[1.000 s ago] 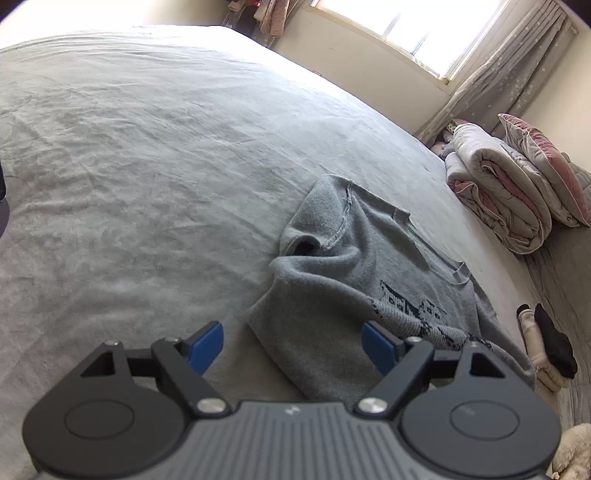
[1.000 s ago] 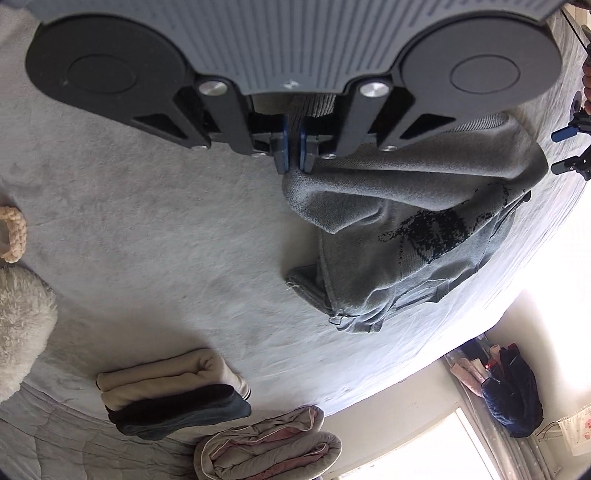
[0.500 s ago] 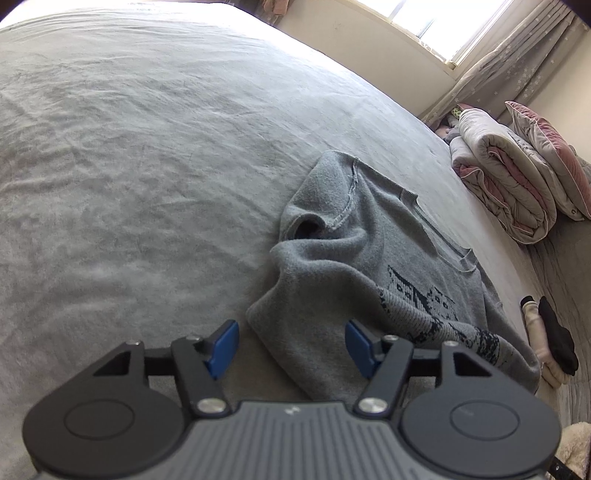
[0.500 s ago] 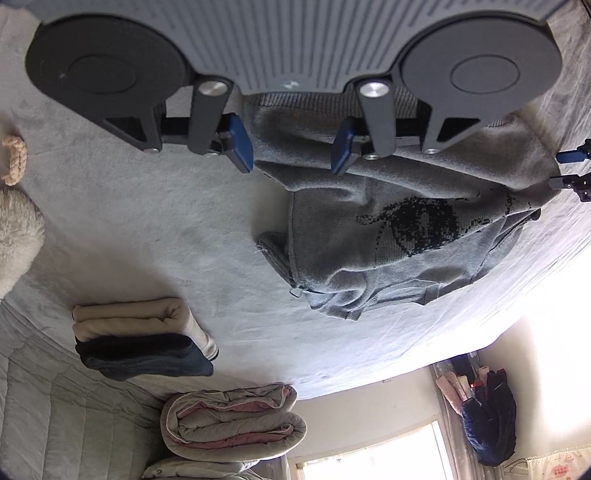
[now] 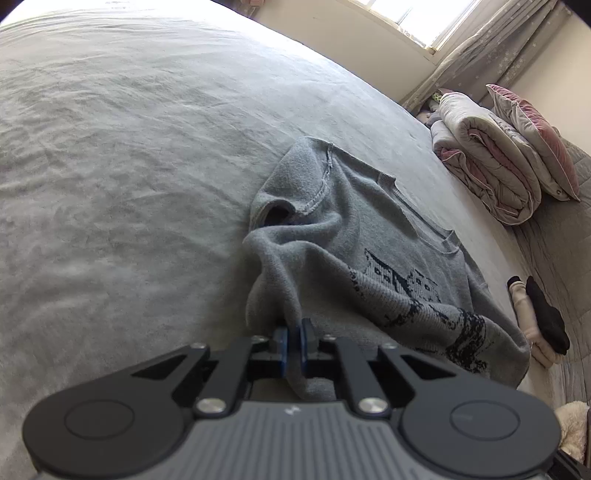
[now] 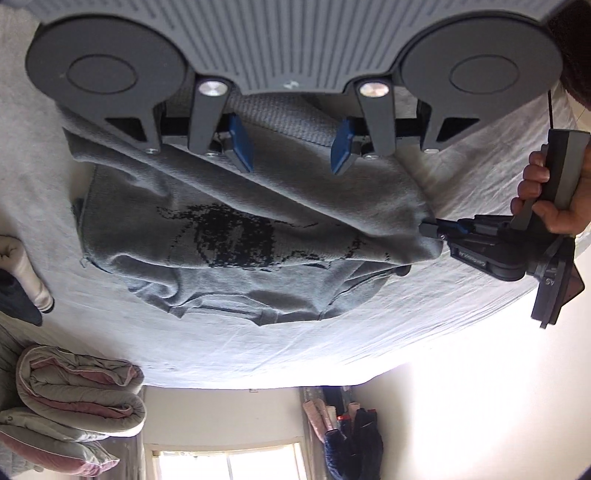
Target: Fold clothes
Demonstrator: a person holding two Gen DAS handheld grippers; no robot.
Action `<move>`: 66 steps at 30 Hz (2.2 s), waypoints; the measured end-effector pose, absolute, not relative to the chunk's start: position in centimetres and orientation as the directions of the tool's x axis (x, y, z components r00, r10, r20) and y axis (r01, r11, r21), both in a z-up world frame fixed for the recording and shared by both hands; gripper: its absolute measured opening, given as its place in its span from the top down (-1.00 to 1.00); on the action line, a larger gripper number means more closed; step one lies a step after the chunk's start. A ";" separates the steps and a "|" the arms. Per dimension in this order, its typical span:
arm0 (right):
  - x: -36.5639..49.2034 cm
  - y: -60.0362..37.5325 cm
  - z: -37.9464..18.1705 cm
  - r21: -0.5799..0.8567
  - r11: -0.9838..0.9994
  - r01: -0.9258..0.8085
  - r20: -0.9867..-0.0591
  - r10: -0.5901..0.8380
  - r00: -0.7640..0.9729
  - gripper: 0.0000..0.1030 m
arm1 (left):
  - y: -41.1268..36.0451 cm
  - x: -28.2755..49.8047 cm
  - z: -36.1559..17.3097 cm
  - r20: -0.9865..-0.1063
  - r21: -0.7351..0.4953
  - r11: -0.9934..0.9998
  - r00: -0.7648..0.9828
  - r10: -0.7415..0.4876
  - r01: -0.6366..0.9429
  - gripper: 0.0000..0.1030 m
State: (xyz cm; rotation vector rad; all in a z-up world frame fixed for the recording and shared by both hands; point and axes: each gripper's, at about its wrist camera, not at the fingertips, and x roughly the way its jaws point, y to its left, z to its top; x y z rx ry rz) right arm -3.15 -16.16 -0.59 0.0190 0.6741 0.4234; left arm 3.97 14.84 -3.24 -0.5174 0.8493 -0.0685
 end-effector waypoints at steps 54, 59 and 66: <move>2.8 -19.6 -2.7 0.392 0.888 -0.240 -0.676 0.455 0.579 0.26 | 15.3 6.4 -3.2 -0.576 -0.680 0.726 0.690 -0.439 -0.105 0.23; 0.8 -17.6 -0.9 0.280 0.876 -0.394 -0.591 0.480 0.648 0.20 | 14.4 6.6 -3.9 -0.617 -0.669 0.736 0.628 -0.474 -0.101 0.24; -1.2 -12.6 -0.8 0.140 0.783 -0.607 -0.559 0.568 0.604 0.20 | 12.6 6.6 -4.7 -0.645 -0.651 0.755 0.583 -0.494 -0.079 0.24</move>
